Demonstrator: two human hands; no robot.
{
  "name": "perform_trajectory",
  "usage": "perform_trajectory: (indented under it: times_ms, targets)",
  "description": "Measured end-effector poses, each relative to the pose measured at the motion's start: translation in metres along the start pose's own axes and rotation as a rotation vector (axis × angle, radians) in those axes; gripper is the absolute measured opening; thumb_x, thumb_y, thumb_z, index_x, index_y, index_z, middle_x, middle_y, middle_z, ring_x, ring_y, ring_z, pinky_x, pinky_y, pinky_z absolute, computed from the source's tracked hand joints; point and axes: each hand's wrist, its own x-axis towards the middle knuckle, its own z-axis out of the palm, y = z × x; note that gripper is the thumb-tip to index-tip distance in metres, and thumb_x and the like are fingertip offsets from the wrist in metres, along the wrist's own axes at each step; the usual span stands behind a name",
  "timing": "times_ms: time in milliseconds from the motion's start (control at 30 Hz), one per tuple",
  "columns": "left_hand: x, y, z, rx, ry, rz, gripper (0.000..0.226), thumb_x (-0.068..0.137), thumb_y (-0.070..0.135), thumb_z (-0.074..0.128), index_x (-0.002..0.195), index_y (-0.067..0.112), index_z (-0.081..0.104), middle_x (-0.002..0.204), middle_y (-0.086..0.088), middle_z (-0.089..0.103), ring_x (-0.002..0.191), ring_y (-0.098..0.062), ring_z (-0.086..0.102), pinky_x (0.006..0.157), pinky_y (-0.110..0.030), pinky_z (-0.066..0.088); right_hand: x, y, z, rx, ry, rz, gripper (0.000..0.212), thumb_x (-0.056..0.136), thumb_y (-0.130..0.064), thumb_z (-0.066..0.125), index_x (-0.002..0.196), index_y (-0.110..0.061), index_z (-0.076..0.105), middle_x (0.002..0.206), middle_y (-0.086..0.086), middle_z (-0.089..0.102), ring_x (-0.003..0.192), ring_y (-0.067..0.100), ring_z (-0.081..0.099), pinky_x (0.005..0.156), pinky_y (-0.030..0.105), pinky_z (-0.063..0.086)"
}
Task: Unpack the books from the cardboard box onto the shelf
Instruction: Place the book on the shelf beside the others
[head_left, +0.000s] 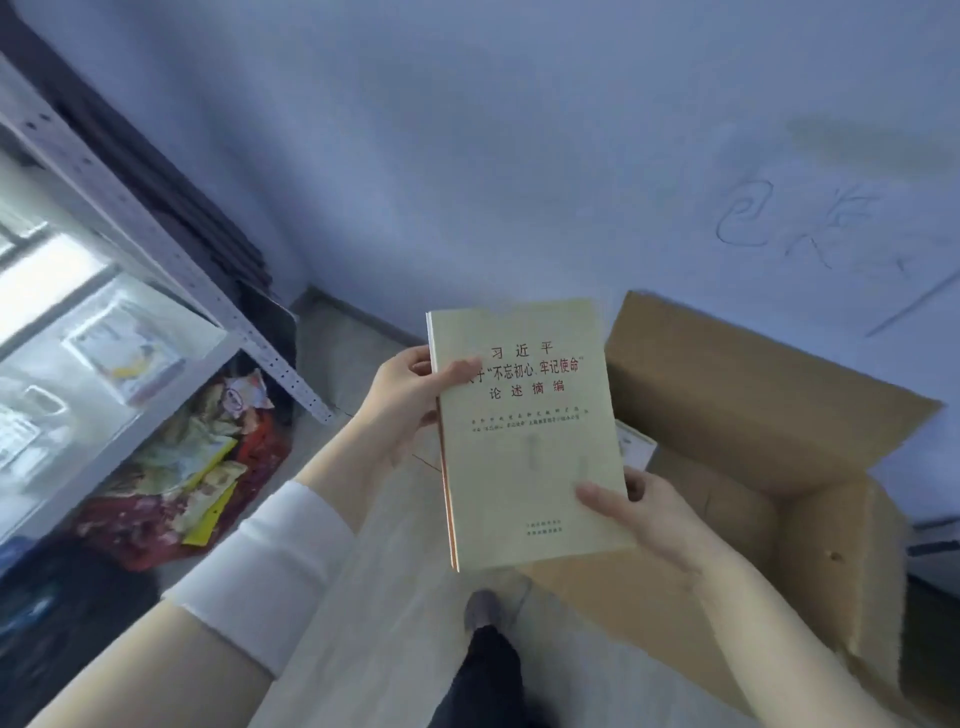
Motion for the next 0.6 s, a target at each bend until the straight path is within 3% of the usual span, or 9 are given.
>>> perform_trajectory:
  times_ms: [100, 233, 367, 467, 600]
  targets:
    - [-0.045, 0.034, -0.078, -0.027, 0.131, 0.079, 0.029, 0.078, 0.022, 0.075, 0.103, 0.011, 0.065, 0.094, -0.005, 0.075, 0.090, -0.027, 0.071, 0.091, -0.047, 0.055, -0.006, -0.044, 0.069, -0.090, -0.102, -0.072, 0.052, 0.063, -0.040, 0.081, 0.105, -0.013, 0.069, 0.095, 0.002, 0.077, 0.088, 0.018, 0.073, 0.077, 0.032, 0.056]
    - [-0.104, 0.070, -0.195, -0.053, 0.293, 0.209, 0.028, 0.080, 0.024, 0.073, 0.103, 0.010, 0.066, 0.093, -0.005, 0.076, 0.090, -0.027, 0.071, 0.087, -0.042, 0.054, -0.002, -0.100, 0.180, -0.156, -0.288, -0.191, 0.060, 0.057, -0.040, 0.084, 0.105, -0.009, 0.067, 0.092, 0.001, 0.077, 0.082, 0.016, 0.074, 0.064, 0.023, 0.055]
    - [-0.151, 0.089, -0.325, -0.089, 0.443, 0.294, 0.036, 0.078, 0.022, 0.074, 0.110, 0.008, 0.064, 0.101, -0.010, 0.074, 0.091, -0.023, 0.071, 0.090, -0.042, 0.055, 0.020, -0.147, 0.311, -0.287, -0.482, -0.255, 0.093, 0.041, -0.055, 0.088, 0.117, -0.009, 0.059, 0.108, 0.009, 0.073, 0.098, 0.028, 0.070, 0.089, 0.048, 0.053]
    - [-0.179, 0.099, -0.422, -0.110, 0.545, 0.341, 0.046, 0.077, 0.022, 0.075, 0.117, 0.005, 0.062, 0.107, -0.012, 0.072, 0.089, -0.021, 0.069, 0.081, -0.034, 0.057, 0.029, -0.176, 0.416, -0.312, -0.625, -0.270, 0.099, 0.039, -0.048, 0.091, 0.122, -0.007, 0.054, 0.113, 0.012, 0.070, 0.102, 0.032, 0.068, 0.091, 0.051, 0.052]
    - [-0.205, 0.110, -0.526, -0.147, 0.623, 0.375, 0.046, 0.078, 0.022, 0.074, 0.118, 0.003, 0.062, 0.095, -0.007, 0.073, 0.077, -0.015, 0.070, 0.066, -0.024, 0.058, 0.030, -0.205, 0.529, -0.342, -0.731, -0.281, 0.092, 0.044, -0.042, 0.088, 0.122, -0.007, 0.054, 0.111, 0.010, 0.072, 0.101, 0.028, 0.069, 0.089, 0.045, 0.055]
